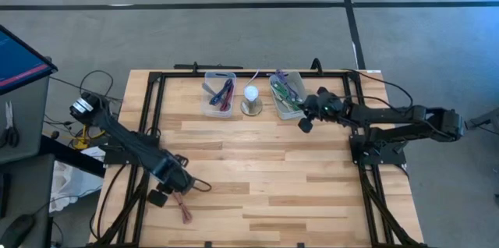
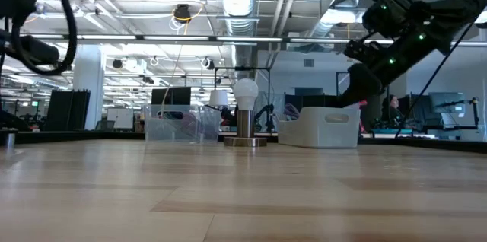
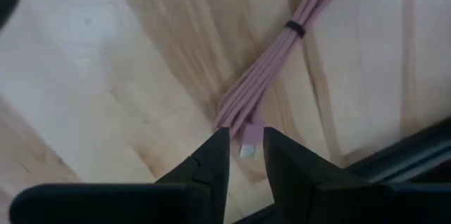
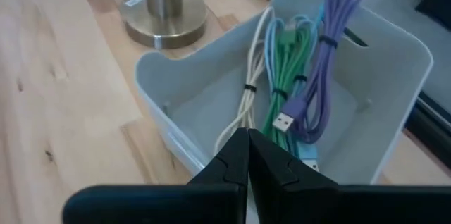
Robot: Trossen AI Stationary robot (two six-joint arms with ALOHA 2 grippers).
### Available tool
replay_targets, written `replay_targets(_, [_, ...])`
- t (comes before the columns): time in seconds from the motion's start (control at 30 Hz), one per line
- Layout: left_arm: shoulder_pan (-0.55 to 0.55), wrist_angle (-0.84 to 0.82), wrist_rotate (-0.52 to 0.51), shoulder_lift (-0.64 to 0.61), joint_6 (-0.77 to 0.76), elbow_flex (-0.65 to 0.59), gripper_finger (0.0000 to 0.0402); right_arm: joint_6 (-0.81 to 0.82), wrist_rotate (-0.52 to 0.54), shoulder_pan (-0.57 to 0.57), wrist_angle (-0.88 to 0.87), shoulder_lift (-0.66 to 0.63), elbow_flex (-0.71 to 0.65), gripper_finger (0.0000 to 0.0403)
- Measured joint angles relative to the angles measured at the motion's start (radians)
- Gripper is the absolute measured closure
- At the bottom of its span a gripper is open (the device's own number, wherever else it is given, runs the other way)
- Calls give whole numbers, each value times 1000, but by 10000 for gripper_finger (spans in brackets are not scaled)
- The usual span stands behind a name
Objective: Pick & Place USB Port
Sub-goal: Put the pink charger cable into the gray bin
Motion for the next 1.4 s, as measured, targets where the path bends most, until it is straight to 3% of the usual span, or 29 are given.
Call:
replay_targets(0.23, [-7,21,-75,42,-43,0,296,6,-1,-33,89,0,-51,402])
replay_targets(0.67, [-7,74,-48,59,-44,0,214,-5,-2,-37,84,0,-51,402])
replay_targets(1.0, [-76,129,-47,58,-44,-8,226,-5,-2,-37,83,0,-51,402])
replay_targets(1.4, [-125,230,-65,58,-51,-114,230,-2,-2,-36,83,0,-51,402])
